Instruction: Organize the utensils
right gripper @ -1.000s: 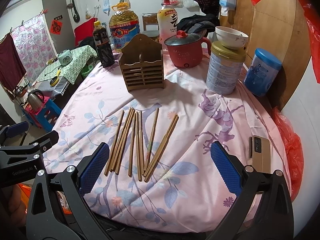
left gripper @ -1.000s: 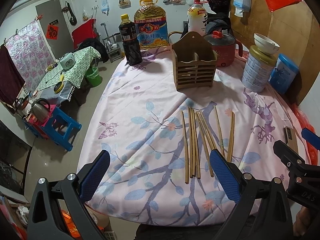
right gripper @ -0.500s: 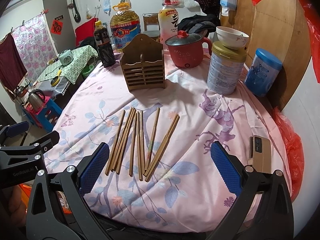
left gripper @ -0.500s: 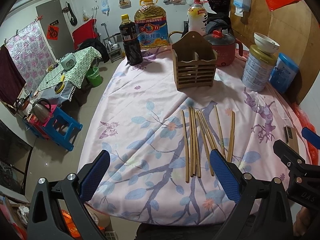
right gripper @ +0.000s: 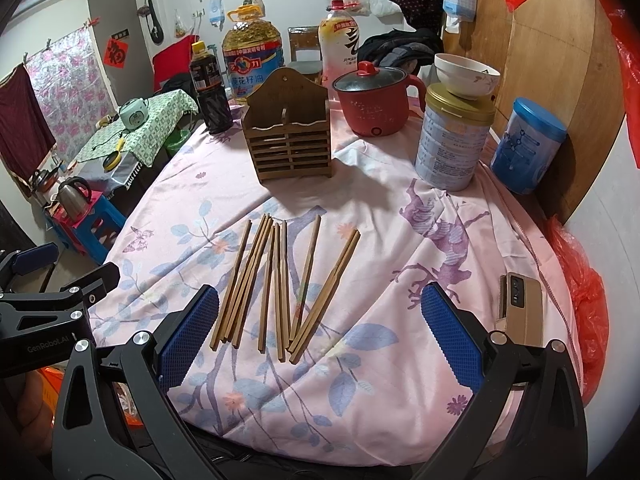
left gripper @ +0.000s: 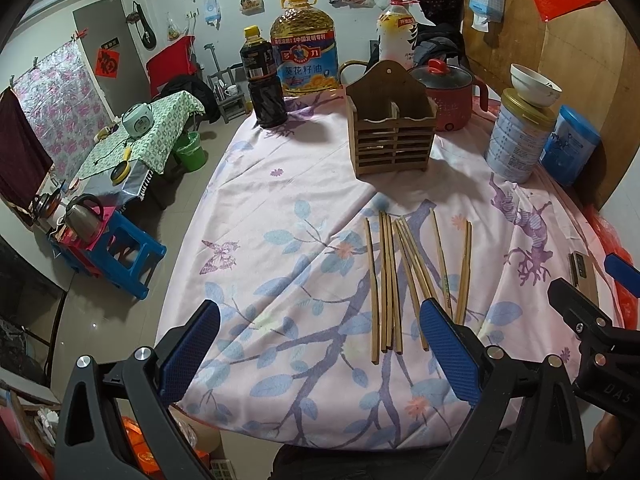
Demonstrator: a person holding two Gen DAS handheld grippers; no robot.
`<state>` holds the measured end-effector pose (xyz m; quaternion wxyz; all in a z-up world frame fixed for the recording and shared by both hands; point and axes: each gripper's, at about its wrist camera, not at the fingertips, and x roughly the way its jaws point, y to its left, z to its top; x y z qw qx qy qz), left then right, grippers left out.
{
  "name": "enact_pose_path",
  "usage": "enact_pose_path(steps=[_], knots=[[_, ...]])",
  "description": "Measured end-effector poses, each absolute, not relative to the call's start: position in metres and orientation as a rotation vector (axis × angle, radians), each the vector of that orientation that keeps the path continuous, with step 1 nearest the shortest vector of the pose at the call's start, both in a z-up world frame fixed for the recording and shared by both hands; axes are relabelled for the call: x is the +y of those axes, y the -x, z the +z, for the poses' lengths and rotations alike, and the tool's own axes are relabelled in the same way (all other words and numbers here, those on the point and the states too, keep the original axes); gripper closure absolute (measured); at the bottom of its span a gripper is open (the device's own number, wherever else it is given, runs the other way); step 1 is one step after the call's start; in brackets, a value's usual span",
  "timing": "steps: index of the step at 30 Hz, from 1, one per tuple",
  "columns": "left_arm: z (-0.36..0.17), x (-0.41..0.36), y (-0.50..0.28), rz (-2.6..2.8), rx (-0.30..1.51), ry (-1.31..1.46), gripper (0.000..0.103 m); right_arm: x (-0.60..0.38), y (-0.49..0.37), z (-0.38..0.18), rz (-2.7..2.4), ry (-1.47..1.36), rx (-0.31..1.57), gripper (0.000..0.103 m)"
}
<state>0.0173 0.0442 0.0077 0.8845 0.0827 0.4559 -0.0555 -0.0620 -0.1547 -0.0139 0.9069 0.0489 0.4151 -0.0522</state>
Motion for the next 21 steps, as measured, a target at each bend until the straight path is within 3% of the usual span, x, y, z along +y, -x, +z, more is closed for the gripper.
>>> enact_pose_path(steps=[7, 15, 21], knots=[[-0.018, 0.075, -0.034, -0.103, 1.050, -0.080, 0.005, -0.159, 0.059, -0.029, -0.071, -0.180, 0.929, 0.006], [-0.106, 0.134, -0.045, 0.026, 1.251, -0.061, 0.006, -0.199, 0.070, -0.072, -0.095, -0.438, 1.061, 0.006], [-0.139, 0.119, -0.030, -0.089, 1.318, -0.073, 0.006, -0.211, 0.075, -0.099, -0.261, -0.329, 1.086, 0.006]])
